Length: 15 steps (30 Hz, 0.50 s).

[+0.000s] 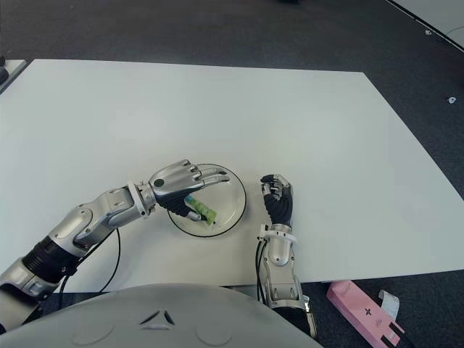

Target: Put the toothpaste on the table into the plate.

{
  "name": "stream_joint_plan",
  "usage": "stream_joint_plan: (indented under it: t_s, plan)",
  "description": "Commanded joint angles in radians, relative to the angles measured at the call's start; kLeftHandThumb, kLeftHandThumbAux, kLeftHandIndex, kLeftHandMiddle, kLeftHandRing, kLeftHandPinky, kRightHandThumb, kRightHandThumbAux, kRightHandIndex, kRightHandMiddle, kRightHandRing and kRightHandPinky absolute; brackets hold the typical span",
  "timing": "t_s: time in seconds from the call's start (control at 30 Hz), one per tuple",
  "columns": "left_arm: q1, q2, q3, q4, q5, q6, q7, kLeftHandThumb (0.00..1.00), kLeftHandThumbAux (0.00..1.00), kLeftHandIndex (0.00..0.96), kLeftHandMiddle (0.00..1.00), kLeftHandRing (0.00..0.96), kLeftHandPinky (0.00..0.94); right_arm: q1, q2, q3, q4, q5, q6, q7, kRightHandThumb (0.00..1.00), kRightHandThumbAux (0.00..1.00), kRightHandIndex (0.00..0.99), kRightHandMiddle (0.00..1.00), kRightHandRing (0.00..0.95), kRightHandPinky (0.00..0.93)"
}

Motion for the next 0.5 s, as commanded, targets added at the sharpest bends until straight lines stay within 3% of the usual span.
stream_joint_plan:
  t_s: [0.03, 0.5]
  plan:
    - [0.009, 0.003, 0.007, -0.008, 0.017, 0.007, 0.003, 0.03, 0.42, 0.0, 0.0, 0.0, 0.0, -0.007, -0.001, -0.003, 0.014, 0.007, 0.0, 0.005, 0.705, 0.727, 0.423, 0.462, 0.444, 0.438]
    - [0.03, -0.009, 0.032, -0.008, 0.008, 0.002, 0.055, 0.032, 0.422, 0.0, 0.0, 0.0, 0.0, -0.006, -0.002, 0.0, 0.013, 0.0, -0.003, 0.003, 0.705, 0.726, 0.425, 0.459, 0.434, 0.43]
